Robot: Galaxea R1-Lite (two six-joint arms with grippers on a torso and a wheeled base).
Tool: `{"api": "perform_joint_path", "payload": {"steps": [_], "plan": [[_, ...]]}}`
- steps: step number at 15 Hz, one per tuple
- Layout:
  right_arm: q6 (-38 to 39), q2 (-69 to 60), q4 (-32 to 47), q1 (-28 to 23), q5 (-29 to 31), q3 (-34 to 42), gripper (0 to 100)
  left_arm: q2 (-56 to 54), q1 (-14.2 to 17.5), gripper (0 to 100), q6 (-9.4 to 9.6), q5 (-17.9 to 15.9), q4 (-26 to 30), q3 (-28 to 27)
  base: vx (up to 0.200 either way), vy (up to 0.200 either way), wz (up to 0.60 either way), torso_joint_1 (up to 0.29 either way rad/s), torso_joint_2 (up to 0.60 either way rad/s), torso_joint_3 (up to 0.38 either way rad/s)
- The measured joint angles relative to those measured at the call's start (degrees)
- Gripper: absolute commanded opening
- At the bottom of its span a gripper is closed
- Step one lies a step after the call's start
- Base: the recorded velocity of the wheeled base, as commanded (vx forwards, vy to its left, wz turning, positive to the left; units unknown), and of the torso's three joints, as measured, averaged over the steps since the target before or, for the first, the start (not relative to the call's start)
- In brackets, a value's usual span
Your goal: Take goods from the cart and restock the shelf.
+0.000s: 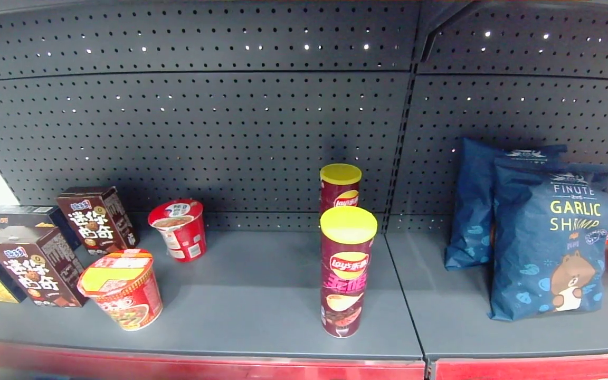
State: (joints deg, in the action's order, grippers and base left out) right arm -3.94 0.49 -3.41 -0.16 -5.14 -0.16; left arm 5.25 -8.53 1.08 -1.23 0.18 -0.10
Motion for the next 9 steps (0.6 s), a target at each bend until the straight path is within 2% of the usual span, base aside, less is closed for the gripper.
{"api": "perform_joint_path", "payload": {"steps": [3,5,9], "plan": [[0.06,0.02,0.00,0.00,-0.62,-0.02,100,-0.02,0.00,100,0.30,-0.07,0.00,0.00,0.000,0.000,0.00,0.000,0.00,0.000],[0.11,0.02,0.00,0.05,-1.74,-0.02,100,-0.02,0.00,100,0.20,0.17,-0.05,0.00,0.000,-0.200,0.00,-0.002,0.00,0.002],[0.09,0.02,0.07,0.09,-2.57,-0.02,100,0.00,0.05,100,-0.27,0.04,-0.09,0.00,0.000,0.000,0.00,0.000,0.00,0.000]]}}
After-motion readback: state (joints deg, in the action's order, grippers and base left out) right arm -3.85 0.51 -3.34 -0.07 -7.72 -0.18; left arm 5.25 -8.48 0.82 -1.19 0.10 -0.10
